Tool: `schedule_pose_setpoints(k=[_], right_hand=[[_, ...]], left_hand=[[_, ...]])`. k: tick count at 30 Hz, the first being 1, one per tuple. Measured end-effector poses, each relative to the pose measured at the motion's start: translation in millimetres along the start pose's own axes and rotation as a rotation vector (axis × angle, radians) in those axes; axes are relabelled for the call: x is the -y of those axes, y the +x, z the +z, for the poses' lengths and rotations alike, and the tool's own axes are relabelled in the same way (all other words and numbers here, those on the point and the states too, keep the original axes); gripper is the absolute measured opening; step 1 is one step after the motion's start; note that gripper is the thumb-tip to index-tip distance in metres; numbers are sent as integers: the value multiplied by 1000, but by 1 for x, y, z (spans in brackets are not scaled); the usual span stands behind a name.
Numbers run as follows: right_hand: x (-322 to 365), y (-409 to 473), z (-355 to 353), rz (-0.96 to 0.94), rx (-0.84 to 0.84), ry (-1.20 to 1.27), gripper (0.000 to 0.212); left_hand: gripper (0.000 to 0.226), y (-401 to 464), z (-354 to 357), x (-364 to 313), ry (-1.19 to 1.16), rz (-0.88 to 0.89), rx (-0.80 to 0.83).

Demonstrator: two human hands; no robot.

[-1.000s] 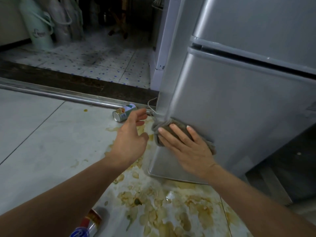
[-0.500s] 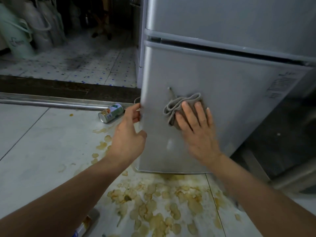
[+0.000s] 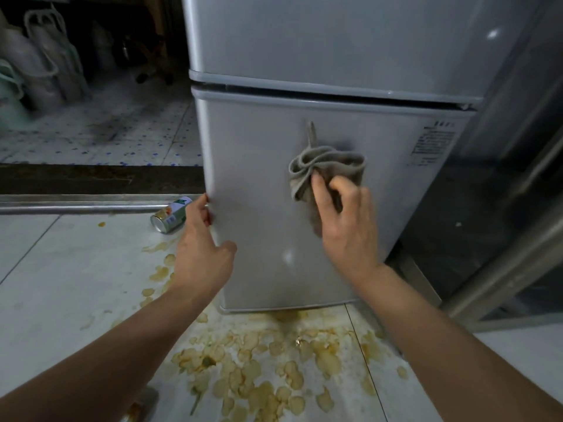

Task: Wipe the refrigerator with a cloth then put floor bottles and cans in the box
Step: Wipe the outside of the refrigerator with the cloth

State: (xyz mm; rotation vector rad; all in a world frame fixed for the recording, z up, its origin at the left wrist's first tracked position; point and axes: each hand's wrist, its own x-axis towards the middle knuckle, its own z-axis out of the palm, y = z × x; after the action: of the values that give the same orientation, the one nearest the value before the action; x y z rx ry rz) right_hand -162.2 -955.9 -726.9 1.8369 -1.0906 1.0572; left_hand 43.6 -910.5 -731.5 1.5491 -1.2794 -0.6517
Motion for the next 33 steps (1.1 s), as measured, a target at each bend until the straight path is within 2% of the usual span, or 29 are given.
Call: schedule_pose_setpoints(k=[2,5,6,7,9,11,13,15,17,20,23,26,28,30,33], right_hand=[[4,-38,5,-6,81,-59,56],[-1,-81,0,-15,331,15,79],[-4,-82,-2,8,359,31,80],[-8,-77,-4,62,336,41,76],[-17,-54,-8,261,176,31,61],[-36,-28,-6,437,56,-4,59],[-46,-22,-1,458,30,-71,59],[-42,-40,3,465,48,-125,49],[-34,-68,4,537,151,-123,43],[-30,-93,0,622,338,-72,52],[-40,-73,-6,653,287,-3,62],[-59,-35,-10,666,111,-100,54],[-62,-28,-8,673,60,-164,55],[-54,-41,-3,737,93,-174,57],[-35,-79,8,885,257,-120,61]], left_hand=[[78,-1,1,0,3,7,-17],[81,-2,1,4,31,21,-20],[82,-2,1,6,42,28,-20],[82,-1,1,8,51,31,-18],[79,-1,0,13,70,12,-7],[76,0,1,20,104,-16,3],[76,-2,4,25,137,-21,5],[77,-4,7,28,138,-26,-7],[79,-4,10,29,125,-33,-25],[78,-3,11,31,118,-42,-30],[78,-4,8,31,133,-51,-7],[81,-6,8,34,158,-54,12],[82,-7,10,37,189,-46,4],[81,-7,13,42,202,-49,0],[79,-9,17,52,215,-73,21]])
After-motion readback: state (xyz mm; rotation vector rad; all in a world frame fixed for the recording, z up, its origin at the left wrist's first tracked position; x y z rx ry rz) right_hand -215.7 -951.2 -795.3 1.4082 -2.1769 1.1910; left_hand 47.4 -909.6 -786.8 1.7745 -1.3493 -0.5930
